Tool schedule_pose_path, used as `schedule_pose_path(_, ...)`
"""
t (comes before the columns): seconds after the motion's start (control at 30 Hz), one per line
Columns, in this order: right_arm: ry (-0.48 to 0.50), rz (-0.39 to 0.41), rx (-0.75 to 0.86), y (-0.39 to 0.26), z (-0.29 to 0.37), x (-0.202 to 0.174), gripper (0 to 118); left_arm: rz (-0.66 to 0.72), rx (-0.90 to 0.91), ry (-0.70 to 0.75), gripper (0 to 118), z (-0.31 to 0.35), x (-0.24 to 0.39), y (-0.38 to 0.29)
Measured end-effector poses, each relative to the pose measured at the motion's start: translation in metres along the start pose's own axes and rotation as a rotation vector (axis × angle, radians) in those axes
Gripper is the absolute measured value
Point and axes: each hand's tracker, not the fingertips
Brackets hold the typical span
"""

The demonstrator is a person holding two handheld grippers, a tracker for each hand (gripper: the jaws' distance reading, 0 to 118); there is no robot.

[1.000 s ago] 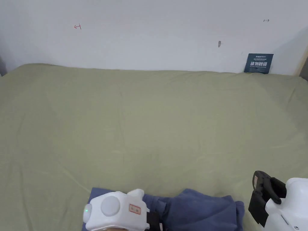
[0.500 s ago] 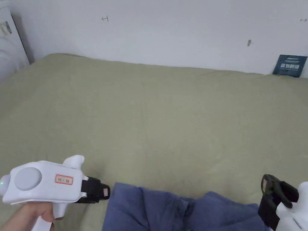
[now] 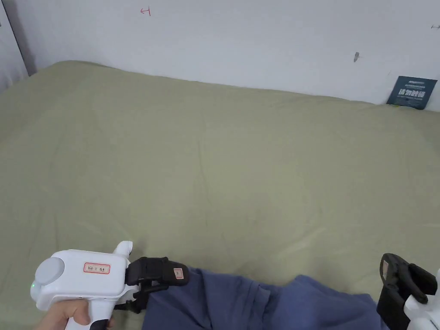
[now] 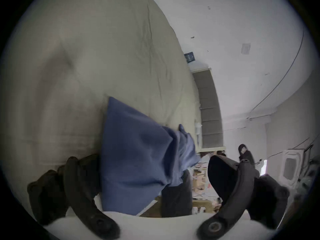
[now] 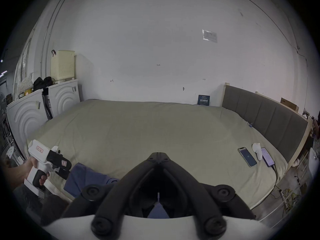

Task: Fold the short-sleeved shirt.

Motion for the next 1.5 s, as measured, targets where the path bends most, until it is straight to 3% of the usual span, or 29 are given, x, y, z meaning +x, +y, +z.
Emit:
schedule_pose_path(0.03, -0.003, -0.003, 0.0, 0.001, 0.0, 0.002, 2, 0.03, -0.015, -0.044, 95, -0.006, -0.004, 0.002)
schedule_pose_path(0.1, -0.009, -0.009, 0.005, 0.002, 0.0, 0.004, 2, 0.036, -0.028, -0.009, 13, -0.017, -0.01, 0.004)
schedule_pose_path(0.17, -0.015, -0.013, 0.008, 0.003, 0.003, 0.008, 2, -0.002, -0.032, 0.197, 13, -0.032, 0.001, -0.01)
schedule_pose_path(0.27, -0.022, -0.004, 0.013, 0.005, 0.008, 0.012, 2, 0.043, 0.01, 0.07, 13, -0.012, 0.018, -0.018)
schedule_pose_path(0.33, -0.023, -0.007, 0.024, 0.007, 0.01, 0.016, 2, -0.025, 0.076, 0.149, 12, 0.005, 0.03, -0.019)
schedule_pose_path(0.43, -0.02, -0.019, 0.048, 0.012, 0.013, 0.02, 2, -0.004, 0.145, 0.156, 12, 0.033, 0.066, -0.037)
schedule_pose_path(0.6, -0.002, -0.035, 0.081, 0.018, 0.015, 0.025, 2, -0.09, 0.296, 0.407, 12, 0.124, 0.101, -0.036)
schedule_pose_path(0.73, 0.014, -0.055, 0.1, 0.02, 0.016, 0.028, 2, -0.148, 0.31, 0.593, 12, 0.138, 0.134, -0.038)
schedule_pose_path(0.93, 0.02, -0.078, 0.116, 0.02, 0.027, 0.035, 2, -0.287, 0.223, 0.713, 12, 0.072, 0.19, -0.052)
schedule_pose_path(1.23, -0.022, -0.104, 0.121, 0.015, 0.042, 0.06, 2, -0.585, 0.02, 0.914, 15, -0.101, 0.235, -0.096)
schedule_pose_path(1.27, -0.027, -0.109, 0.117, 0.014, 0.043, 0.062, 2, -0.599, 0.043, 0.946, 30, -0.122, 0.23, -0.101)
schedule_pose_path(1.3, -0.031, -0.112, 0.114, 0.013, 0.043, 0.064, 2, -0.607, 0.054, 0.954, 77, -0.139, 0.224, -0.103)
schedule_pose_path(1.33, -0.036, -0.114, 0.109, 0.011, 0.044, 0.066, 2, -0.617, 0.063, 0.928, 77, -0.16, 0.221, -0.111)
schedule_pose_path(1.4, -0.047, -0.115, 0.097, 0.009, 0.048, 0.069, 2, -0.602, 0.009, 0.862, 110, -0.183, 0.209, -0.115)
schedule_pose_path(1.43, -0.05, -0.114, 0.095, 0.008, 0.05, 0.071, 2, -0.559, 0.008, 0.805, 118, -0.181, 0.213, -0.115)
schedule_pose_path(1.5, -0.061, -0.108, 0.094, 0.007, 0.053, 0.073, 2, -0.447, -0.051, 0.689, 110, -0.168, 0.214, -0.11)
